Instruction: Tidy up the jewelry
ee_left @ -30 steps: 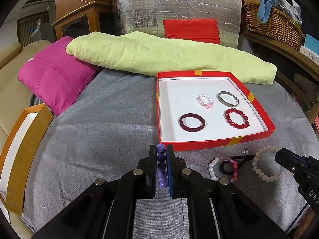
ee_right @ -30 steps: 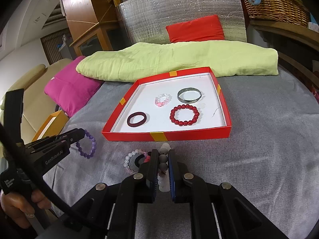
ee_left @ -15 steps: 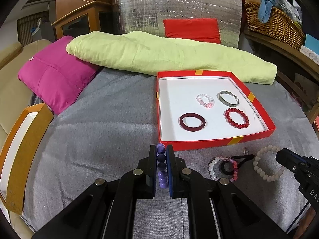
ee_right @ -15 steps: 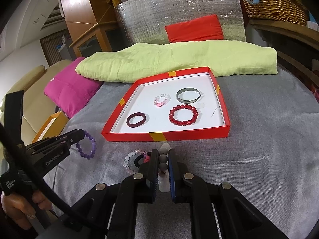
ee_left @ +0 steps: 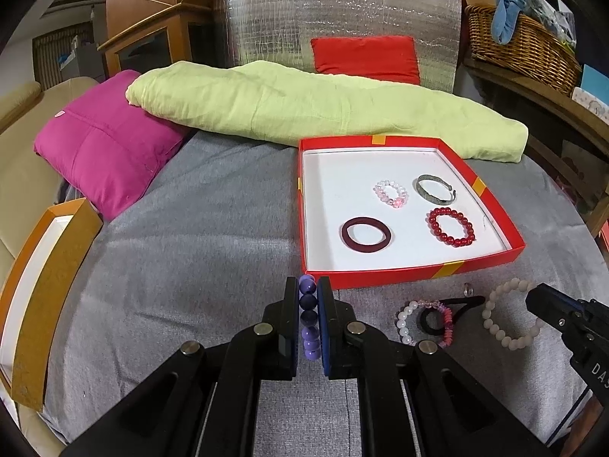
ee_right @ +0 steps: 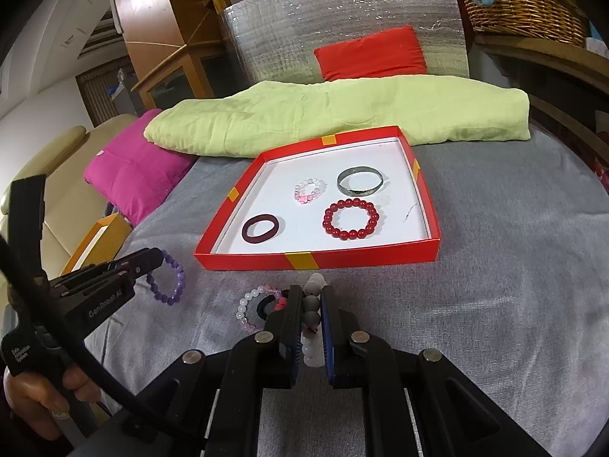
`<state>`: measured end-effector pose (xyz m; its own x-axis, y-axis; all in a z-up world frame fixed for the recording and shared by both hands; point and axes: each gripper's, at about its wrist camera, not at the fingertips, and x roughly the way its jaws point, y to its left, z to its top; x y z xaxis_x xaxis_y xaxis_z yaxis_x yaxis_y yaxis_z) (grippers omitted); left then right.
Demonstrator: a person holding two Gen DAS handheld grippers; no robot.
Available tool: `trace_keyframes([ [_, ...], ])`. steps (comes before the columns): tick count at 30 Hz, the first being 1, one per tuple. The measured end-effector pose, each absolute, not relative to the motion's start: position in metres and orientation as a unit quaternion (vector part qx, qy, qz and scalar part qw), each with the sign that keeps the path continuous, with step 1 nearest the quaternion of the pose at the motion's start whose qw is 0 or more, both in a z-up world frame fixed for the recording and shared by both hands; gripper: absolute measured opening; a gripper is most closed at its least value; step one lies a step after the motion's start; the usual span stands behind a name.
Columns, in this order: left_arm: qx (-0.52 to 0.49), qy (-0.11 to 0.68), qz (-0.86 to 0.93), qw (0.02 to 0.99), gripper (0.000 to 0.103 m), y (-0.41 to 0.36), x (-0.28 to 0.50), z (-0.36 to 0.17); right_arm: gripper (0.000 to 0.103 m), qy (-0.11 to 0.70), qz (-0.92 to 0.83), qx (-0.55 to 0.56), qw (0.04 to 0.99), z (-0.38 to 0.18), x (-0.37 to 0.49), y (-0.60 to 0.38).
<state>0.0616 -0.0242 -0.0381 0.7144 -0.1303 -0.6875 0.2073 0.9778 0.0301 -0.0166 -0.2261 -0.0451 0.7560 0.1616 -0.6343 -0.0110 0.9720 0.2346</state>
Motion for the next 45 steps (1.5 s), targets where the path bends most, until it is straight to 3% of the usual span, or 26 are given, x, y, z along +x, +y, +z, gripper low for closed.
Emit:
trace_keyframes([
  [25,0.055,0.368,-0.087,0.924,0.010,-0.028,0.069,-0.041,0.010,0.349,0.053,0.126,0.927,-0.048,-0.010,-0.232],
  [45,0.066,0.354,-0.095,0.928,0.010,-0.041,0.067,-0.029,0.010,0.312,0.056,0.169,0.933,-0.018,-0.010,-0.253],
])
